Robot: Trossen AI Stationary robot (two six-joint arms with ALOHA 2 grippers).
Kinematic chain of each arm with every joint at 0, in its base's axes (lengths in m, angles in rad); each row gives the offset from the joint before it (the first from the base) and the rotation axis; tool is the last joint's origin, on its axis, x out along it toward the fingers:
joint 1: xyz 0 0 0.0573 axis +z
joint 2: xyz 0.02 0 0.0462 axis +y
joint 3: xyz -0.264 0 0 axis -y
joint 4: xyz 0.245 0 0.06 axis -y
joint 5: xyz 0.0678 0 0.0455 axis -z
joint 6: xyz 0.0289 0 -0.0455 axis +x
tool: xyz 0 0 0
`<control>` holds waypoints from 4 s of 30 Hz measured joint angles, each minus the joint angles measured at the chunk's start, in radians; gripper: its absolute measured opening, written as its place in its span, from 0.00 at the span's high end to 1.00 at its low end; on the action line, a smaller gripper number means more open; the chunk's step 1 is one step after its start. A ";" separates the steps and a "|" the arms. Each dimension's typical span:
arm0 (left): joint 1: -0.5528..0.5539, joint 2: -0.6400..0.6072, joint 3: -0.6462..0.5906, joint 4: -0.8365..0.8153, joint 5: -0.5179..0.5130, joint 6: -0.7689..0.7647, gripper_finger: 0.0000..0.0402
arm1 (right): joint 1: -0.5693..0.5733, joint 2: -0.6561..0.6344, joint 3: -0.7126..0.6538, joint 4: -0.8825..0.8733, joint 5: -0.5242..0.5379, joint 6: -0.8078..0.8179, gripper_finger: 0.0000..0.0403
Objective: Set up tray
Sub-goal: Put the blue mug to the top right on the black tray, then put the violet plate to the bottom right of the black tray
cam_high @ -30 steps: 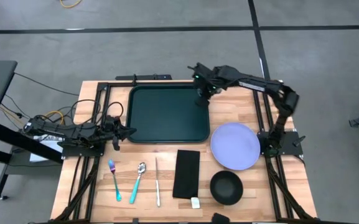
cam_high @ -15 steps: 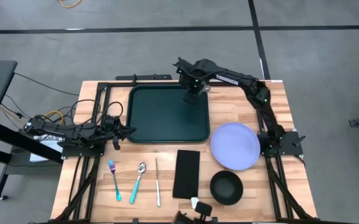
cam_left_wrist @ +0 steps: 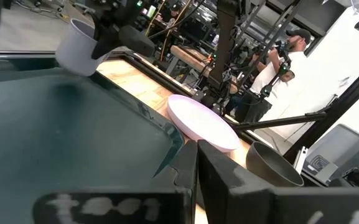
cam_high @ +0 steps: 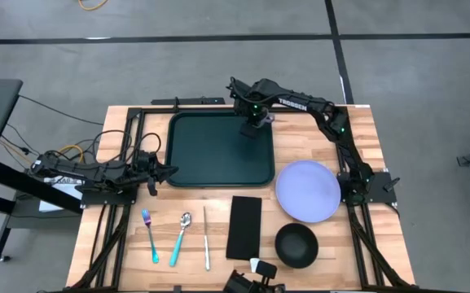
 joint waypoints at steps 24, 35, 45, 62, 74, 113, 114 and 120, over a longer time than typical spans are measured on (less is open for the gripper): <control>0.000 0.000 0.000 0.000 0.001 0.000 1.00 | 0.037 0.056 -0.010 0.080 0.070 0.010 1.00; 0.000 0.000 0.000 0.000 0.001 0.000 1.00 | 0.011 0.057 -0.013 0.011 0.062 0.006 0.91; 0.000 0.000 0.000 0.000 0.000 0.000 1.00 | 0.011 0.057 -0.013 0.009 0.064 -0.015 0.77; 0.000 0.000 0.000 0.000 0.000 0.000 1.00 | 0.007 0.057 0.261 -0.119 0.120 -0.009 0.55; 0.000 0.001 0.000 0.000 0.001 0.001 1.00 | 0.103 -0.163 0.280 -0.364 -0.201 0.257 0.46; 0.000 0.001 0.000 -0.001 0.007 0.074 1.00 | 0.689 -0.467 -0.806 0.177 -0.044 1.472 0.47; 0.000 0.001 0.000 -0.001 0.008 0.074 1.00 | 0.688 -0.450 -0.806 0.188 -0.057 1.465 0.47; 0.000 0.001 0.000 -0.001 0.018 0.069 1.00 | 0.688 -0.376 -0.806 0.213 -0.083 1.451 0.47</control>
